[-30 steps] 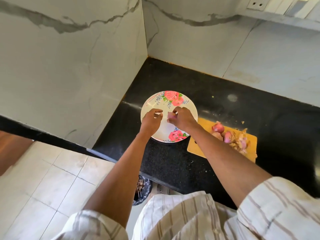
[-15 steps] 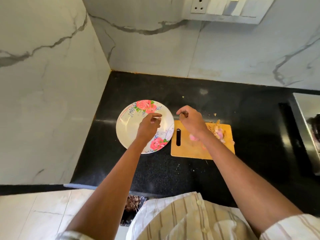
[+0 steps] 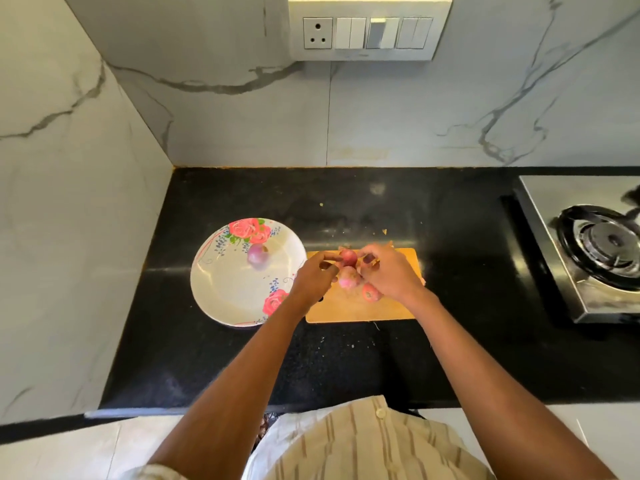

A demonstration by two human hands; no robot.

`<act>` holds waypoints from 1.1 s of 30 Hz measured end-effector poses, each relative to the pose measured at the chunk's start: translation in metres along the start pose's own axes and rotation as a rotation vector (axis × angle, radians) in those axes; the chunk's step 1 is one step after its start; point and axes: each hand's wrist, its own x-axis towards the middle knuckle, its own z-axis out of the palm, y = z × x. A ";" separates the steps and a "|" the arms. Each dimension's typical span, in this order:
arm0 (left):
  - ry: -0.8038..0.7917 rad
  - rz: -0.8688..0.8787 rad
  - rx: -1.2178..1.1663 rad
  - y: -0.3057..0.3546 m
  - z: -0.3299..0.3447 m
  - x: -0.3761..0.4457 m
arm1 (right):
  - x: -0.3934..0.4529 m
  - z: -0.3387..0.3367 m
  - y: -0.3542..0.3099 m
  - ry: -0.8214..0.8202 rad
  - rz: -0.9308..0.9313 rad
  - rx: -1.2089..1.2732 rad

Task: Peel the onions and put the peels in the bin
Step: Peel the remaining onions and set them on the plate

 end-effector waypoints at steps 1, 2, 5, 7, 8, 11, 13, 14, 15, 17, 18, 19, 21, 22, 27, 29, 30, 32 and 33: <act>-0.001 -0.015 -0.012 0.001 0.006 -0.001 | -0.001 -0.001 0.003 -0.003 -0.022 -0.021; -0.005 -0.032 -0.027 0.003 0.012 -0.001 | -0.002 -0.002 0.006 -0.006 -0.043 -0.044; 0.007 -0.077 -0.039 0.004 0.019 -0.005 | -0.002 0.001 0.010 -0.068 -0.119 -0.179; 0.050 -0.085 -0.041 0.003 0.013 -0.007 | -0.001 0.007 0.007 -0.122 -0.173 -0.308; 0.073 -0.087 -0.047 0.003 0.010 -0.007 | 0.000 0.011 0.006 -0.132 -0.198 -0.363; 0.114 -0.109 -0.080 0.004 0.008 -0.007 | 0.004 0.014 0.007 -0.084 -0.296 -0.482; 0.124 -0.124 -0.109 0.001 0.010 -0.010 | 0.006 0.020 0.010 -0.084 -0.366 -0.553; 0.131 -0.130 -0.120 -0.001 0.011 -0.012 | 0.006 0.023 0.011 -0.097 -0.400 -0.589; 0.139 -0.135 -0.128 -0.003 0.012 -0.014 | 0.006 0.026 0.011 -0.106 -0.435 -0.613; 0.161 -0.143 -0.150 -0.007 0.013 -0.017 | 0.005 0.027 0.012 -0.109 -0.475 -0.588; 0.174 -0.146 -0.169 -0.008 0.013 -0.018 | 0.006 0.025 0.013 -0.106 -0.469 -0.530; 0.189 -0.148 -0.198 -0.008 0.014 -0.018 | 0.007 0.021 0.013 -0.101 -0.444 -0.449; 0.214 -0.157 -0.262 -0.006 0.013 -0.018 | 0.011 0.010 0.012 -0.108 -0.366 -0.257; 0.218 -0.158 -0.284 -0.003 0.012 -0.017 | 0.013 0.003 0.009 -0.107 -0.328 -0.147; 0.117 -0.061 -0.402 0.036 0.008 -0.011 | 0.023 -0.032 -0.010 -0.021 -0.317 0.092; 0.096 0.016 -0.395 0.055 0.011 -0.010 | 0.024 -0.045 -0.016 0.016 -0.366 0.064; 0.101 0.048 -0.381 0.063 0.012 -0.009 | 0.024 -0.050 -0.017 0.031 -0.384 0.057; 0.117 0.086 -0.389 0.075 0.014 -0.006 | 0.022 -0.058 -0.019 0.037 -0.399 0.085; 0.114 0.090 -0.426 0.078 0.014 -0.005 | 0.022 -0.062 -0.019 0.031 -0.407 0.114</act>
